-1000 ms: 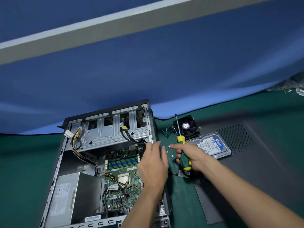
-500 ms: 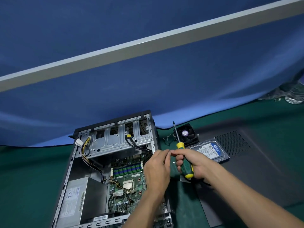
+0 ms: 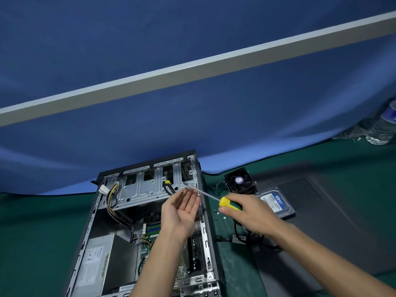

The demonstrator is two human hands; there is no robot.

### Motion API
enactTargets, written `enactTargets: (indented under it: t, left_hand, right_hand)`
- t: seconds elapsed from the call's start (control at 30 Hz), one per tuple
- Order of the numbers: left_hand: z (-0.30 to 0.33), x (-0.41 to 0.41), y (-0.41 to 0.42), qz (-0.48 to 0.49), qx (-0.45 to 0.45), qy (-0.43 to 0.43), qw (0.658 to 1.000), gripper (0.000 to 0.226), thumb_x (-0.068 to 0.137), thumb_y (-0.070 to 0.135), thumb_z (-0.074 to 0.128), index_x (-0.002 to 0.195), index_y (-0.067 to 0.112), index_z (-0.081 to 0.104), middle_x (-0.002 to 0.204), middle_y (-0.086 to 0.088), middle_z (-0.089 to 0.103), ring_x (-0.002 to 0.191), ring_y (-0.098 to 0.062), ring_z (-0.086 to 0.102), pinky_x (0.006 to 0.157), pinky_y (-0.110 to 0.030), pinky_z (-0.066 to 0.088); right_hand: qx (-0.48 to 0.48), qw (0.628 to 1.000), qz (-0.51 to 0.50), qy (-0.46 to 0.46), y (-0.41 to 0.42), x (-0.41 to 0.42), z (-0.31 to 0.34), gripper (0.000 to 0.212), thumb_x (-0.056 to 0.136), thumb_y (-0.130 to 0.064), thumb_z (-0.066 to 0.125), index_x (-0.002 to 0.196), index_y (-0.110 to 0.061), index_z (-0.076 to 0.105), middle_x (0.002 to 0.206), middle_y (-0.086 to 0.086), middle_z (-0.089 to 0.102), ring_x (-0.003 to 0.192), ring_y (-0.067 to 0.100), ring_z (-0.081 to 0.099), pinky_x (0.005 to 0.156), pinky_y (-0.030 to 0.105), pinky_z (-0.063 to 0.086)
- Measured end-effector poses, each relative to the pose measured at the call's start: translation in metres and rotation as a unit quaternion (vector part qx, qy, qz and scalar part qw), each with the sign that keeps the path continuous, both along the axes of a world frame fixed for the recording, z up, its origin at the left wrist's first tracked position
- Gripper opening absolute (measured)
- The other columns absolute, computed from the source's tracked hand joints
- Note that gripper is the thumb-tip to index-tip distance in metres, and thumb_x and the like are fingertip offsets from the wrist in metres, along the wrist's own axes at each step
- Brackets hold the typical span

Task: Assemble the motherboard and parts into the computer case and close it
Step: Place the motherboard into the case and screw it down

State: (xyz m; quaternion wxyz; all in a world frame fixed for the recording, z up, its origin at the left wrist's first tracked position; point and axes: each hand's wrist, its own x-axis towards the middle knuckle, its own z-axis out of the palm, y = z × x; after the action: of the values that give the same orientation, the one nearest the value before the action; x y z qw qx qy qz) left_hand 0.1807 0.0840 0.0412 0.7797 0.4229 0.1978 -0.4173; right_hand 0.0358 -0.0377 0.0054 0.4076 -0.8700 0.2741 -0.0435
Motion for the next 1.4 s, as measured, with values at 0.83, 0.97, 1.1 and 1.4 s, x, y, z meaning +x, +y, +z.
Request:
enactTargets:
  t: [0.83,0.97,1.1,1.4]
  left_hand:
    - [0.004,0.027,0.047,0.051,0.072,-0.126,0.988,0.014,0.093,0.005,0.053,0.091,-0.005,0.062,0.079,-0.021,0.071,0.071,-0.025,0.072,0.06,-0.03,0.06]
    - [0.014,0.05,0.069,0.076,0.054,-0.1,0.991,0.012,0.094,0.007,0.053,0.089,-0.001,0.061,0.075,-0.017,0.071,0.068,-0.022,0.072,0.058,-0.028,0.059]
    - [0.019,0.077,0.093,0.135,0.019,-0.072,0.988,0.012,0.095,0.009,0.052,0.087,0.002,0.058,0.067,-0.014,0.07,0.062,-0.019,0.071,0.053,-0.026,0.058]
    - [0.011,0.118,0.115,0.144,0.036,-0.041,0.988,0.015,0.097,0.012,0.05,0.091,0.0,0.058,0.088,-0.016,0.065,0.065,-0.021,0.07,0.051,-0.027,0.057]
  right_hand:
    - [0.117,0.984,0.099,0.094,0.02,0.05,0.039,0.021,0.086,-0.047,0.063,0.086,-0.026,0.067,0.057,-0.006,0.057,0.042,0.009,0.049,0.046,0.02,0.038]
    - [0.329,0.94,0.081,0.044,0.023,0.073,0.06,0.025,0.083,-0.005,0.059,0.1,-0.024,0.06,0.081,0.008,0.068,0.053,0.016,0.061,0.046,0.025,0.048]
    - [0.463,0.881,-0.028,-0.097,0.04,0.097,0.067,0.028,0.081,0.014,0.06,0.096,-0.01,0.062,0.105,0.016,0.059,0.064,0.03,0.069,0.057,0.032,0.059]
    - [0.3,0.934,-0.124,-0.151,0.091,0.135,0.054,0.011,0.079,-0.014,0.076,0.079,-0.01,0.066,0.061,-0.003,0.064,0.042,0.014,0.056,0.036,0.023,0.041]
